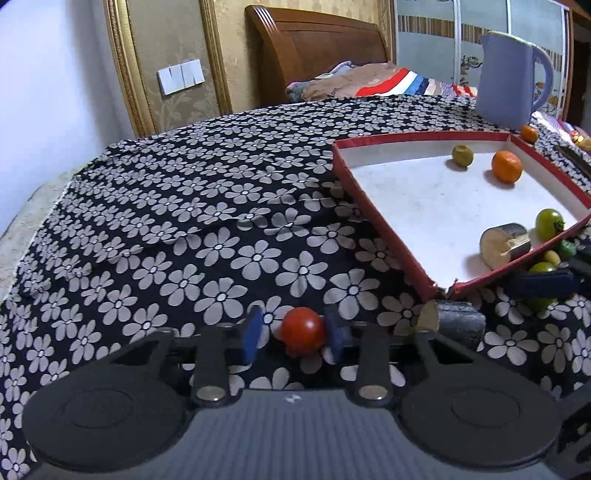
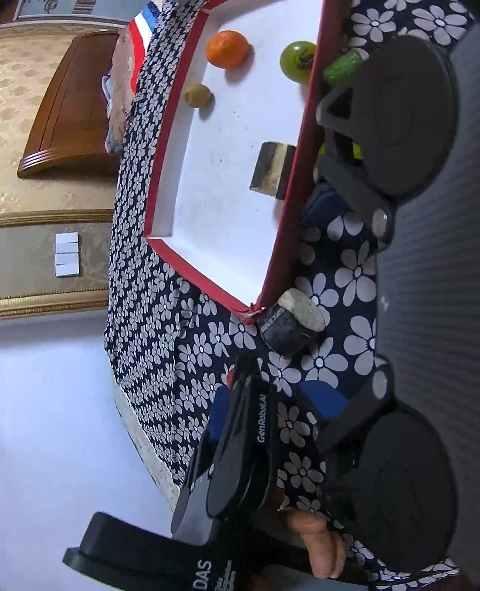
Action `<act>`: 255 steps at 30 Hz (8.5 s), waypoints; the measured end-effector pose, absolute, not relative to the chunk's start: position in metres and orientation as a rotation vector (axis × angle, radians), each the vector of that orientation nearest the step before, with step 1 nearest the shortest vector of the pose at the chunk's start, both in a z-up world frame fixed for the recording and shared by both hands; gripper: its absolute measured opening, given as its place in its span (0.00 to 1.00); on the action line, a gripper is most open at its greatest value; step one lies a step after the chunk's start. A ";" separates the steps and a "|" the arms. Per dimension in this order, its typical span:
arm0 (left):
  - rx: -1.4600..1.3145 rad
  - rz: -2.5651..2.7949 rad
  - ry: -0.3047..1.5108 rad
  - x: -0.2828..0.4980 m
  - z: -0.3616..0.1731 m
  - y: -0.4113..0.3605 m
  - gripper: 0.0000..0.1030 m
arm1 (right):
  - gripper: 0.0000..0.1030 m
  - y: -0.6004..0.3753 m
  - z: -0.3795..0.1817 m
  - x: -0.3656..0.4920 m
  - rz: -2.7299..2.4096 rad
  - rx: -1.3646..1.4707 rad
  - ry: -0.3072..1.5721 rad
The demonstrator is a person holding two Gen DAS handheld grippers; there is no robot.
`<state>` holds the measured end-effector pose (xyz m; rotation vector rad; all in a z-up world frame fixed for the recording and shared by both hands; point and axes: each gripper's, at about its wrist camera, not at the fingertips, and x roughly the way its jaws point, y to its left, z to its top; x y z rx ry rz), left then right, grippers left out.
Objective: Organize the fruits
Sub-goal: 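Close left tool on the red tomato while right tool closes on the dark cylinder, then lift and carry the red tomato with left tool while right tool carries the cylinder over the tray, then open right tool to drop the cylinder while left tool releases the red tomato in the tray, then withdraw both open tools from the tray, then move left tool to the large green tomato while right tool approaches the green lime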
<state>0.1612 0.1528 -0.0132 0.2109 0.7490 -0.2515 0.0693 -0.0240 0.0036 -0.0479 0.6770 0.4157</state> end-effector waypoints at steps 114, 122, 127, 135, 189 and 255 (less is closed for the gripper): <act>0.145 0.054 0.716 0.212 0.019 -0.022 0.23 | 0.43 -0.211 0.062 0.118 0.220 -0.054 0.506; 0.143 0.077 0.749 0.236 0.011 -0.022 0.23 | 0.43 -0.206 0.057 0.143 0.212 -0.065 0.526; 0.150 0.087 0.757 0.247 0.008 -0.024 0.23 | 0.43 -0.197 0.056 0.160 0.207 -0.074 0.526; 0.150 0.105 0.778 0.262 0.000 -0.023 0.23 | 0.43 -0.179 0.041 0.189 0.202 -0.112 0.575; 0.005 0.178 0.565 0.072 0.013 0.080 0.74 | 1.00 -0.115 0.002 0.042 0.129 -0.423 0.475; 0.047 -0.020 0.634 0.090 -0.013 0.027 0.74 | 0.53 -0.243 -0.005 0.057 0.128 -0.049 0.659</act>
